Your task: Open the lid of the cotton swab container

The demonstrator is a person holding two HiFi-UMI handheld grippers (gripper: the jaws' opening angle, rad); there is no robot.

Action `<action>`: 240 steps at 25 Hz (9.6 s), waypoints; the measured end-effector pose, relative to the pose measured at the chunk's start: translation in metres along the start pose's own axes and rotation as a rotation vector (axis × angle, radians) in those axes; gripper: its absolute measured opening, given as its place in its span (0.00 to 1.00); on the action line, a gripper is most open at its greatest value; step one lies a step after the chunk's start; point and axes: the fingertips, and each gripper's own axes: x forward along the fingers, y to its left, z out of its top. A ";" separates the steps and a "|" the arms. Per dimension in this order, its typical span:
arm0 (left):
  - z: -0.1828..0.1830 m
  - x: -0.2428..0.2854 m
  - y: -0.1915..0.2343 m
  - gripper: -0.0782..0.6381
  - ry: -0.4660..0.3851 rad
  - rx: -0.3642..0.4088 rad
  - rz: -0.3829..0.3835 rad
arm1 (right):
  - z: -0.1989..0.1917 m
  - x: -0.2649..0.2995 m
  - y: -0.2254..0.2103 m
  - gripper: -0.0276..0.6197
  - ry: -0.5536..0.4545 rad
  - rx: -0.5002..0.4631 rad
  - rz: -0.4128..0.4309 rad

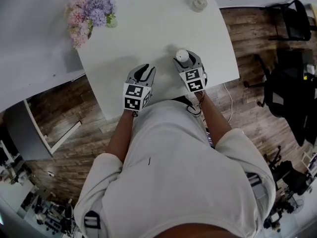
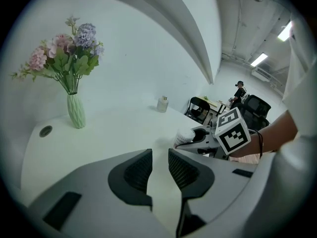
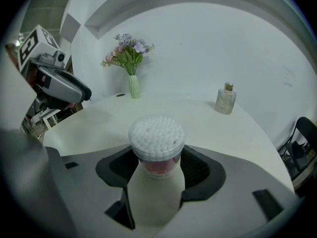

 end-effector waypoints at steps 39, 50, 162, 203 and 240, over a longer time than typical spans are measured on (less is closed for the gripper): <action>0.068 -0.046 -0.094 0.56 -0.129 0.306 -0.556 | 0.075 -0.107 0.133 0.44 0.067 -0.439 0.905; 0.092 -0.064 -0.064 0.49 -0.338 0.002 -0.522 | 0.111 -0.110 0.127 0.43 -0.101 -0.362 0.835; 0.093 -0.059 0.033 0.47 -0.393 -0.488 -0.208 | 0.096 -0.095 0.133 0.39 -0.199 -0.347 0.631; 0.022 -0.062 0.087 0.21 -0.383 -0.693 -0.053 | 0.072 -0.016 0.164 0.38 -0.044 -0.372 0.613; -0.056 -0.083 0.123 0.39 -0.195 -0.527 0.173 | 0.029 0.014 0.151 0.32 0.096 -0.327 0.500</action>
